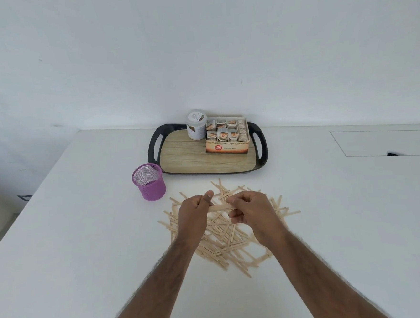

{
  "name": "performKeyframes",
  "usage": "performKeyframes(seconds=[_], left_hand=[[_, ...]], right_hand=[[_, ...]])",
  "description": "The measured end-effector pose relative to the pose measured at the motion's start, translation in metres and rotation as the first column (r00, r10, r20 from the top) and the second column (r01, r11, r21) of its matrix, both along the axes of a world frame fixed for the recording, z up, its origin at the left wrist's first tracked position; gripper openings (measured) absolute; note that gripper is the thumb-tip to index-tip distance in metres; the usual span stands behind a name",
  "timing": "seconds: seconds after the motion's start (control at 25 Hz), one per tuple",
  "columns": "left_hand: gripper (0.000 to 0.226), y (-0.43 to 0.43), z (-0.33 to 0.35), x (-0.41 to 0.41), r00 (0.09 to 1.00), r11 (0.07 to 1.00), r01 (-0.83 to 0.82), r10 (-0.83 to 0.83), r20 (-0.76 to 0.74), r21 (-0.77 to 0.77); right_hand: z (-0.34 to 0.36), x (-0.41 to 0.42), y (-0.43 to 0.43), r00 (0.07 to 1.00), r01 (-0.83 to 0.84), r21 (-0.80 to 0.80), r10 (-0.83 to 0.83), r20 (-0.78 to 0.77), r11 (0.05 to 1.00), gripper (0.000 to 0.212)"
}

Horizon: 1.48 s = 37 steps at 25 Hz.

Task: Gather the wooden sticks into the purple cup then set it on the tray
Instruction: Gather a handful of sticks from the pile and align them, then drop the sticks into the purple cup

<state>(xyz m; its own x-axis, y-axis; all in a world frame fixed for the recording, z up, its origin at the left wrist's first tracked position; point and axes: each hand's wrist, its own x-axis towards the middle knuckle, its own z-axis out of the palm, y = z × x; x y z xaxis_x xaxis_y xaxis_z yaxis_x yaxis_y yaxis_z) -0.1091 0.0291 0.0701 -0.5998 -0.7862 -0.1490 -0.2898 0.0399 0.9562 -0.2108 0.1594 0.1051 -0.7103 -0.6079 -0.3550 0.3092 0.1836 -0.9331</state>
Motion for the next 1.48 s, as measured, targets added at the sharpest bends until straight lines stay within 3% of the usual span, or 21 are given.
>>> performKeyframes(seconds=[0.12,0.32,0.56,0.68,0.76,0.8,0.88,0.96,1.04,1.24,1.36,1.48], left_hand=[[0.057,-0.001,-0.008,0.01,1.0,0.998,-0.007,0.008,0.011,-0.069],[0.049,-0.011,-0.016,0.026,1.0,0.985,-0.022,0.02,-0.014,-0.169],[0.047,-0.018,-0.024,0.043,0.998,0.988,-0.055,0.051,-0.031,-0.142],[0.051,-0.024,-0.033,0.057,0.993,0.995,-0.083,0.078,-0.088,-0.052],[0.048,-0.037,-0.042,0.074,0.985,0.981,-0.156,0.146,-0.093,-0.116],[0.047,-0.046,-0.049,0.084,0.984,0.955,-0.178,0.18,-0.012,-0.238],[0.049,-0.066,-0.068,0.103,0.921,0.863,-0.046,0.232,0.314,-0.503],[0.059,-0.077,-0.086,0.114,0.766,0.832,0.153,0.24,0.596,-0.533],[0.067,-0.081,-0.097,0.118,0.686,0.82,0.25,0.225,0.692,-0.515],[0.071,-0.085,-0.105,0.115,0.676,0.81,0.276,0.219,0.704,-0.517],[0.072,-0.086,-0.109,0.115,0.675,0.813,0.275,0.217,0.705,-0.513],[0.073,-0.088,-0.111,0.115,0.68,0.81,0.274,0.219,0.7,-0.518]], right_hand=[[-0.003,0.0,0.001,0.989,-0.003,-0.077,0.014,0.144,0.997,0.013],[-0.005,0.006,-0.009,0.979,-0.031,-0.078,0.046,0.199,0.996,0.014],[-0.01,0.015,-0.03,0.99,-0.066,-0.027,0.069,0.124,0.997,0.006],[-0.012,0.018,-0.04,0.995,-0.089,0.041,0.087,0.059,0.995,0.007],[-0.008,0.015,-0.049,0.996,-0.089,0.082,0.088,0.01,0.993,0.007],[-0.003,0.012,-0.055,0.996,-0.082,0.092,0.085,-0.02,0.992,0.007],[0.008,0.005,-0.074,0.992,-0.07,0.087,0.078,-0.097,0.994,0.008],[0.021,-0.001,-0.1,0.973,-0.054,0.087,0.072,-0.218,0.995,0.014],[0.032,-0.003,-0.131,0.919,-0.055,0.106,0.092,-0.384,0.993,0.018],[0.034,0.007,-0.204,0.619,-0.105,0.232,0.246,-0.745,0.967,0.018],[0.022,0.017,-0.235,0.41,-0.145,0.383,0.407,-0.816,0.912,0.022],[0.007,0.028,-0.254,0.211,-0.162,0.56,0.582,-0.785,0.813,0.021]])
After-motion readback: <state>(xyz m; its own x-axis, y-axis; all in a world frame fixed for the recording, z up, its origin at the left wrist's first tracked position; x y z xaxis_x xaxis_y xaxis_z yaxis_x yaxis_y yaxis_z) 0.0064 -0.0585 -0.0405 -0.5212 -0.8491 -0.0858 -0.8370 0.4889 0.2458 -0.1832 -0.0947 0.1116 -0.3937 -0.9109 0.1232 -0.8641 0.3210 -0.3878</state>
